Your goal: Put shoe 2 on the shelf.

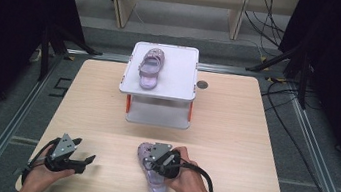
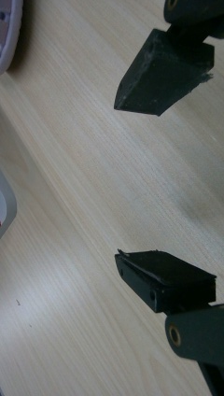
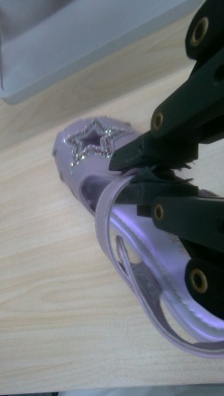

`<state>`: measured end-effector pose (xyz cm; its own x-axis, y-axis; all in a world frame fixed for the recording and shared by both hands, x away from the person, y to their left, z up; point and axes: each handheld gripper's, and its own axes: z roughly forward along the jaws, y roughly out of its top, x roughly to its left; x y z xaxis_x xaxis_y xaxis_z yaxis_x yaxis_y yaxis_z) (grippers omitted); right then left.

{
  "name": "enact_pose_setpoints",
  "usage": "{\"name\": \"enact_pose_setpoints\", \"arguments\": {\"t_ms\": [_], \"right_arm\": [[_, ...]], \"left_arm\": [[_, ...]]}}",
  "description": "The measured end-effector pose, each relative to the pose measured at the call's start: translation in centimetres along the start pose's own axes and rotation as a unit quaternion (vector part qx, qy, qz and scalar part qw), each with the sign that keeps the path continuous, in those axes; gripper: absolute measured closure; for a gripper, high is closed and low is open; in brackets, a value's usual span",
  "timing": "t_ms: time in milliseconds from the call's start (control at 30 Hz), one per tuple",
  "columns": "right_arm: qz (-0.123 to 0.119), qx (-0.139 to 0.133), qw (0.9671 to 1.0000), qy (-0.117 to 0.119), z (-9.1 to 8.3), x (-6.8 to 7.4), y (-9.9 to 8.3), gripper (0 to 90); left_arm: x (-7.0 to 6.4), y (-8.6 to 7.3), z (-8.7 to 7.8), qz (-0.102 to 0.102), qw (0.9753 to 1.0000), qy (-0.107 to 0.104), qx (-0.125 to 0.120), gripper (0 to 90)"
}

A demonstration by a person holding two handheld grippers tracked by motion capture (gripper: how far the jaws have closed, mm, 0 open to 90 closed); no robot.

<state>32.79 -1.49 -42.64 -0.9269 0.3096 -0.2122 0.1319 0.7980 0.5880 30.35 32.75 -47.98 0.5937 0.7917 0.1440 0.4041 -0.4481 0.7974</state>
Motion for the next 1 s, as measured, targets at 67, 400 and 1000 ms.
{"name": "enact_pose_setpoints", "arguments": {"t_ms": [67, 400, 1000], "right_arm": [[0.014, -0.01, 0.9998, 0.007, -0.6, -0.5, 0.0, 83.6], [0.016, -0.009, 0.9993, 0.031, -1.9, -2.2, 1.5, 83.6], [-0.017, 0.046, 0.9975, 0.049, -7.6, -5.8, 6.4, 83.7]], "left_arm": [[0.1, 0.0, 0.0, 0.008, 1.0, 0.001, 0.004, 21.5], [0.1, 0.0, -0.1, 0.003, 1.0, 0.002, -0.001, 21.6], [0.2, 0.1, -0.1, 0.009, 1.0, 0.0, 0.001, 21.6]]}}
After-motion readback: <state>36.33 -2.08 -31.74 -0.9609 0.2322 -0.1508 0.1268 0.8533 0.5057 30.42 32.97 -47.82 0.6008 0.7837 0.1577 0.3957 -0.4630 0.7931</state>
